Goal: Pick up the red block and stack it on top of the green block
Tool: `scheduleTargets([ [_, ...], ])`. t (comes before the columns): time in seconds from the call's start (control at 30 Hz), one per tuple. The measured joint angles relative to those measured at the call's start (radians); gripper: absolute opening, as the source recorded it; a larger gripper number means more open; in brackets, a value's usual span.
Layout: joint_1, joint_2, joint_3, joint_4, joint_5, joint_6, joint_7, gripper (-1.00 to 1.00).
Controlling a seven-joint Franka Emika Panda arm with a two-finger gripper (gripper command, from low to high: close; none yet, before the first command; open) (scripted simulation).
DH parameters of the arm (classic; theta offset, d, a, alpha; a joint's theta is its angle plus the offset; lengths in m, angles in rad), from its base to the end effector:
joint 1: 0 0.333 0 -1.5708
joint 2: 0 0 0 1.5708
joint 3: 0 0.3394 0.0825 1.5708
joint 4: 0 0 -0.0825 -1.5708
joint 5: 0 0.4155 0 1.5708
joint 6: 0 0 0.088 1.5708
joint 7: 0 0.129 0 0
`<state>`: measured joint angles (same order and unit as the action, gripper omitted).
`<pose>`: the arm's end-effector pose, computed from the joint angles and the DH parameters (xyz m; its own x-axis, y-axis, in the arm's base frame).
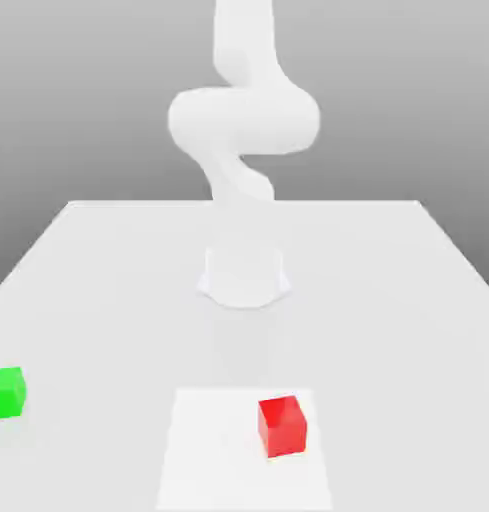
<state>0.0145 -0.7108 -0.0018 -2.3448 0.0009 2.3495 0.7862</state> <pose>0.4120 0.0051 0.6605 0.5425 -0.7016 0.4620 -0.5248 -0.7125 -0.4657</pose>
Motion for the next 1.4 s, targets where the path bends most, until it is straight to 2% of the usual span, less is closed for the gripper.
scheduleTargets([
  [0.67, 0.080, 0.733, 0.027, -0.361, -0.002, 0.408, -0.106, 0.00],
  [0.87, 0.088, 0.951, 0.017, -0.349, -0.016, 0.584, -0.101, 0.00],
  [0.9, 0.089, 0.976, 0.015, -0.346, -0.018, 0.606, -0.099, -1.00],
  [1.13, 0.088, 0.976, 0.015, -0.346, -0.021, 0.606, -0.097, -1.00],
  [1.33, 0.079, 0.787, 0.021, -0.372, -0.006, 0.443, -0.108, -1.00],
  [1.4, 0.006, 0.771, -0.014, -0.355, 0.003, 0.409, -0.121, -1.00],
])
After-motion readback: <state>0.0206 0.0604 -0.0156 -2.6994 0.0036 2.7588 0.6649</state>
